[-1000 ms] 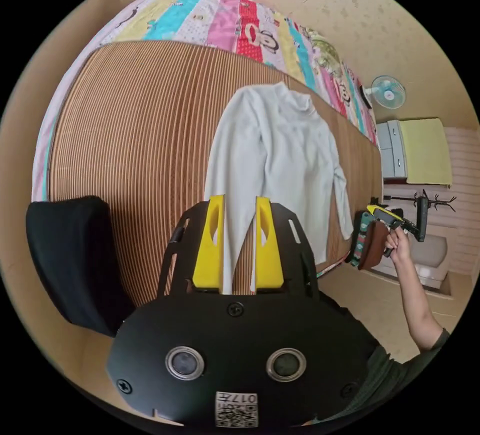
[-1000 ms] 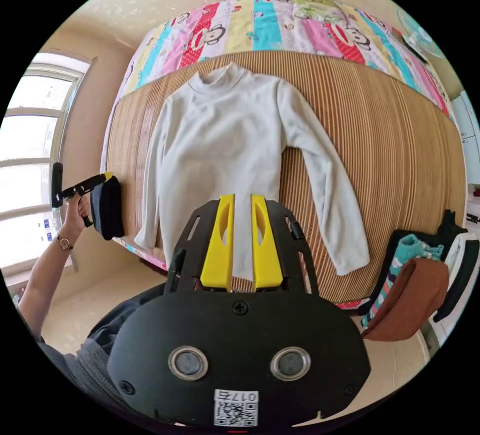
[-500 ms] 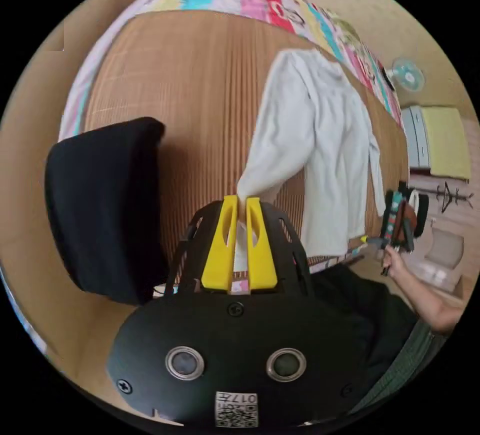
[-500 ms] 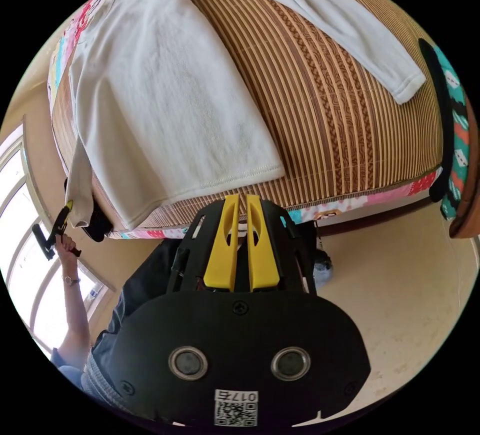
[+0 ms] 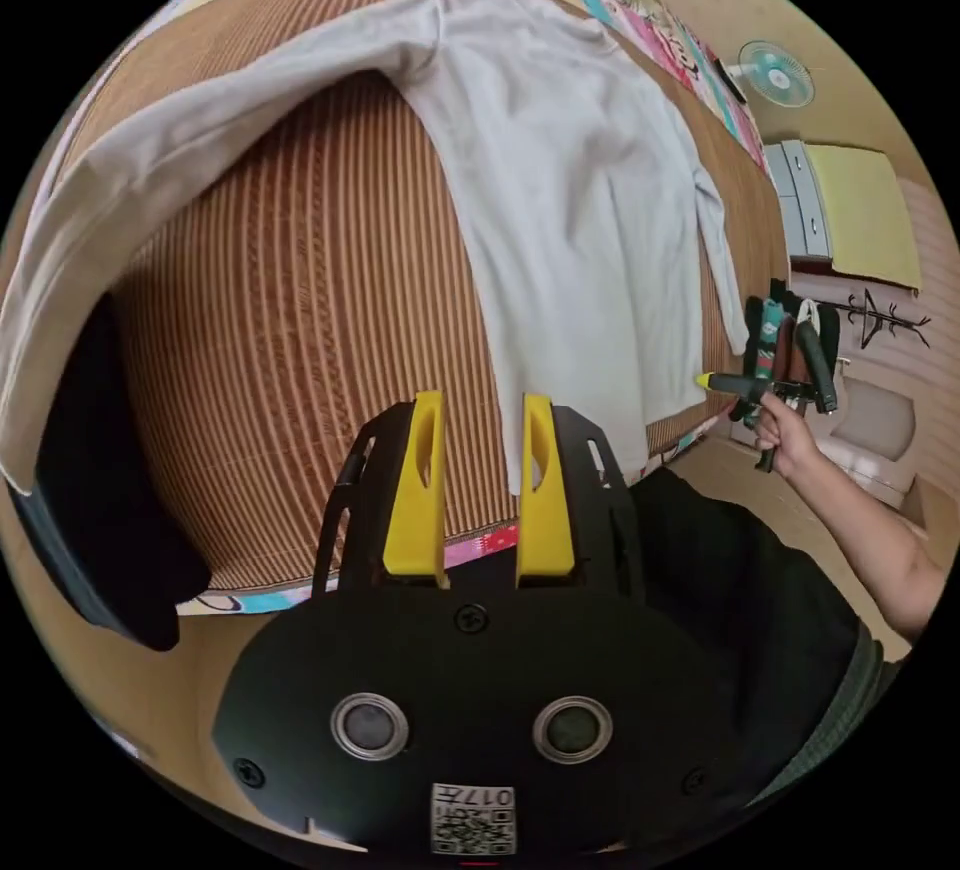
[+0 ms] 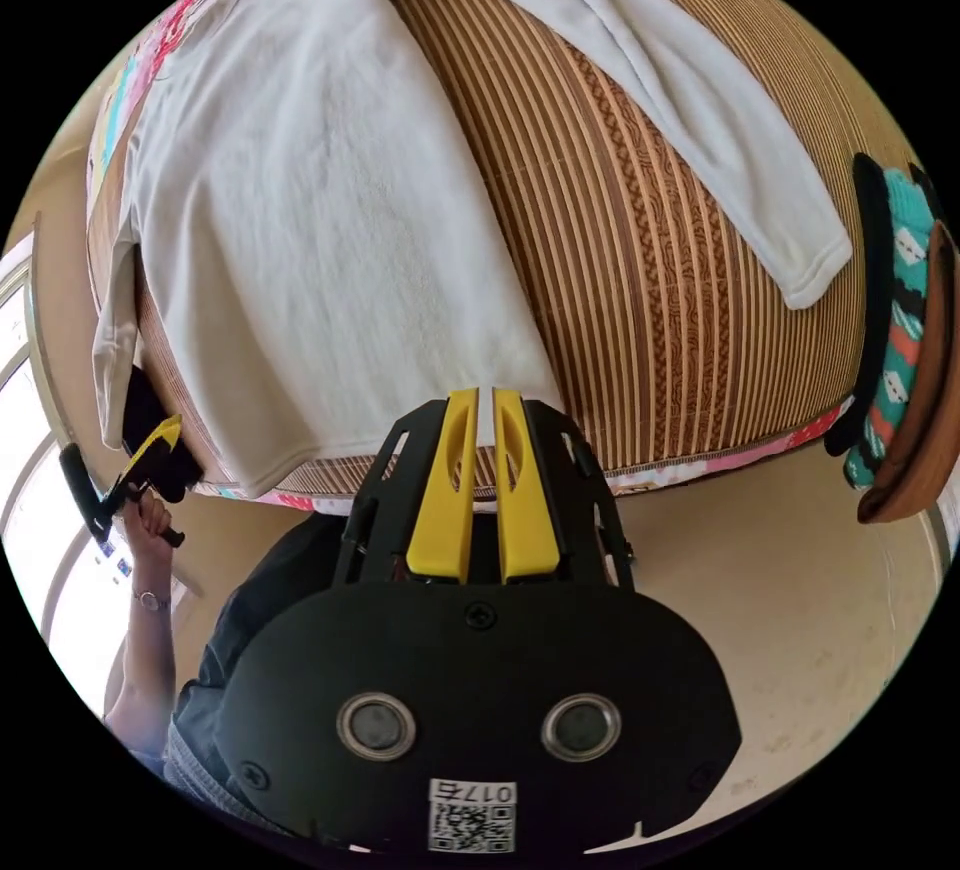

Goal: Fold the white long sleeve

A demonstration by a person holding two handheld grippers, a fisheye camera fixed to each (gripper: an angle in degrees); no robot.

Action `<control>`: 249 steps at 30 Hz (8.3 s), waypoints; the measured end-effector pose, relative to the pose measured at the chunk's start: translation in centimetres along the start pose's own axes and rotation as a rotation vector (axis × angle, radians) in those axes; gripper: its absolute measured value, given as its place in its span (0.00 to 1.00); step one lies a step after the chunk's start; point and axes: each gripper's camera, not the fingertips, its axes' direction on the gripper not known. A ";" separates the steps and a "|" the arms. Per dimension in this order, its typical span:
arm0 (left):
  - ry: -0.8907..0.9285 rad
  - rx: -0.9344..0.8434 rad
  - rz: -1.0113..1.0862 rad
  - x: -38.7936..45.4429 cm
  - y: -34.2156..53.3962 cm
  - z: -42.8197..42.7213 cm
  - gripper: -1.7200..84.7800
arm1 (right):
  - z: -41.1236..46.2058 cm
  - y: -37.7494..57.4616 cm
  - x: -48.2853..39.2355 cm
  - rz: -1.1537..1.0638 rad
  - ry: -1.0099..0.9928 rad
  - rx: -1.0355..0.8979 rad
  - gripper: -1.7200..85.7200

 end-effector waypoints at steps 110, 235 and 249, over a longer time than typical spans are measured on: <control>0.220 0.035 -0.044 -0.3 15.9 12.1 0.11 | 7.7 8.4 39.1 1.156 -1.462 0.685 0.09; 1.132 0.767 -0.069 -46.4 12.2 -22.6 0.05 | -10.4 -12.4 20.2 -0.001 -1.095 0.325 0.05; 0.739 0.736 -0.361 -47.3 16.1 -19.3 0.19 | -16.2 -9.8 9.2 -0.177 -0.205 0.492 0.04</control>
